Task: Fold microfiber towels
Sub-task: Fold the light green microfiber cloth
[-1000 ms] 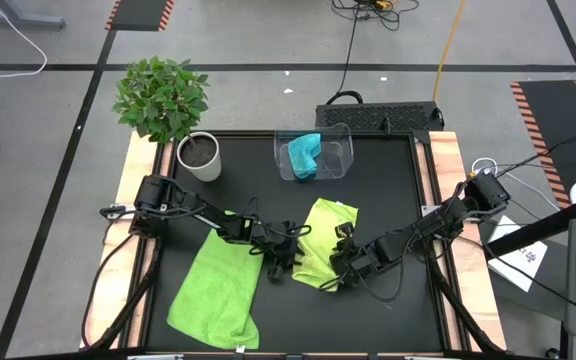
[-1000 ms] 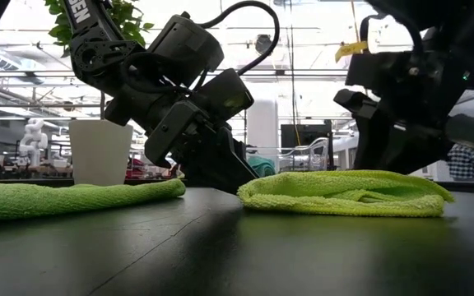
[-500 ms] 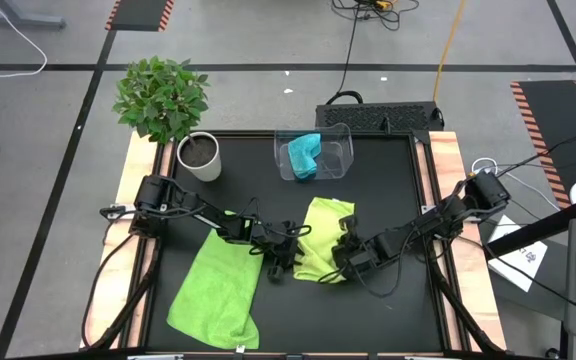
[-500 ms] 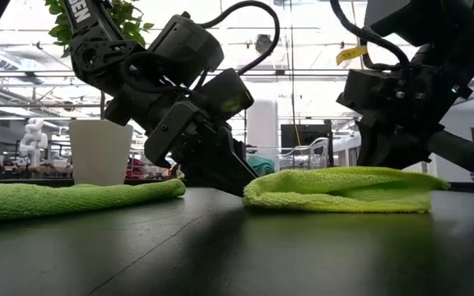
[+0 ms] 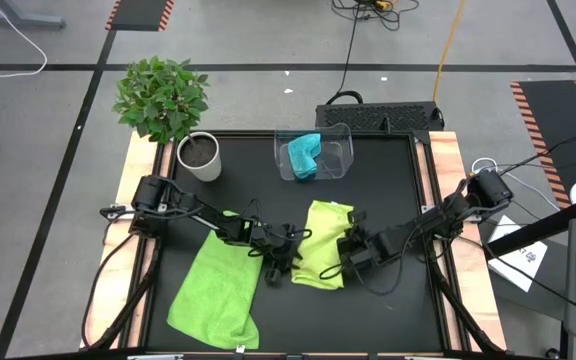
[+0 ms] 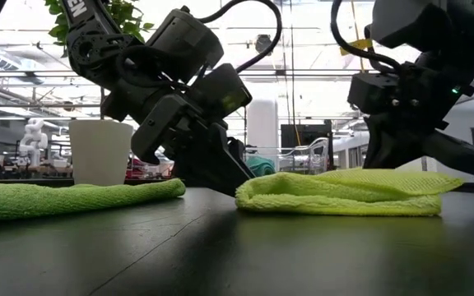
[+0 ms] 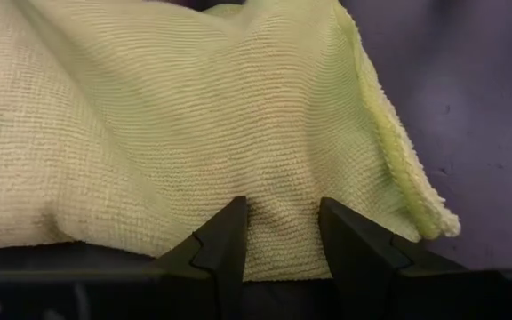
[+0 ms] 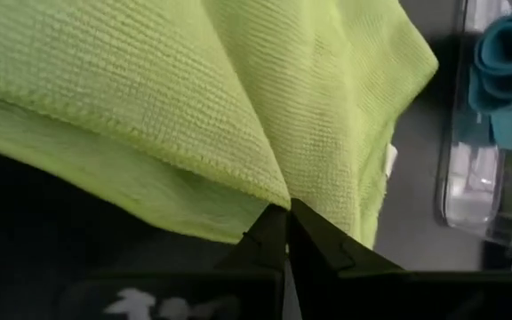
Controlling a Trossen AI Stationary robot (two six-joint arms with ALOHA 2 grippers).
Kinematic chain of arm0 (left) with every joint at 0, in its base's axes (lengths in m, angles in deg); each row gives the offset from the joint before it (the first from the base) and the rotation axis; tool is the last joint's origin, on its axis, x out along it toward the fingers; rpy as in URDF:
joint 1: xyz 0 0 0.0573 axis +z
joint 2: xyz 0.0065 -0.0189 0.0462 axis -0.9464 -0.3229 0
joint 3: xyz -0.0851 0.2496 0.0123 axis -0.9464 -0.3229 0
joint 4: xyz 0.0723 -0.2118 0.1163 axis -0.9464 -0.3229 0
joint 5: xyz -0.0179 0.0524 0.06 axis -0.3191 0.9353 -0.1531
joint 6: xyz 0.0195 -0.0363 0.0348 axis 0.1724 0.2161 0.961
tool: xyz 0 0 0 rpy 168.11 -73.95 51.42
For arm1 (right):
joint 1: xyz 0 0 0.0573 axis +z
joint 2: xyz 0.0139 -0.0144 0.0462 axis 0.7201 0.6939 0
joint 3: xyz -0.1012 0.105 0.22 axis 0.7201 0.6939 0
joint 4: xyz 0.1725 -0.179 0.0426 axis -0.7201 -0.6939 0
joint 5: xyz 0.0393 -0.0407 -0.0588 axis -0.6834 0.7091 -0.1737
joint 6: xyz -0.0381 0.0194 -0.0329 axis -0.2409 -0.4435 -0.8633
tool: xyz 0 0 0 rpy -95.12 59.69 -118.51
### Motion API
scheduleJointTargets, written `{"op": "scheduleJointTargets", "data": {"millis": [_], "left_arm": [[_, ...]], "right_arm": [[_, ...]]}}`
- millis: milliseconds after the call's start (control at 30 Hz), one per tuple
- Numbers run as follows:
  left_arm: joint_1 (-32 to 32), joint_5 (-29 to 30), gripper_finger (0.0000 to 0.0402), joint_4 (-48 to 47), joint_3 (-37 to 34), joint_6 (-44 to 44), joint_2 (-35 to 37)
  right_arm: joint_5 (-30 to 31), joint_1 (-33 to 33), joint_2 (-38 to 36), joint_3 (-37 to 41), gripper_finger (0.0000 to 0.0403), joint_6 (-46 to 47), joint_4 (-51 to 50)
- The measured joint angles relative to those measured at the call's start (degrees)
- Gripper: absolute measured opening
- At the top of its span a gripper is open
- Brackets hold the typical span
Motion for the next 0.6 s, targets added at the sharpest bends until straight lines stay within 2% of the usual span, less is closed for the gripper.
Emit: {"op": "scheduleJointTargets", "data": {"millis": [233, 533, 600], "left_arm": [[-0.45, 0.04, 0.0145, -0.54, 0.02, 0.04, 0.02], [-0.72, 0.35, 0.0145, -0.86, 0.0, 0.06, 0.02], [-0.76, 0.32, 0.0145, -0.96, 0.0, 0.06, 0.02]], "right_arm": [[-0.59, -0.55, -0.23, -0.04, 0.0, 6.35, -7.08], [-1.99, -0.56, -0.29, 0.18, 0.0003, 7.53, -5.27], [-4.55, -0.44, -0.59, 0.18, 0.0009, 7.26, -4.9]]}}
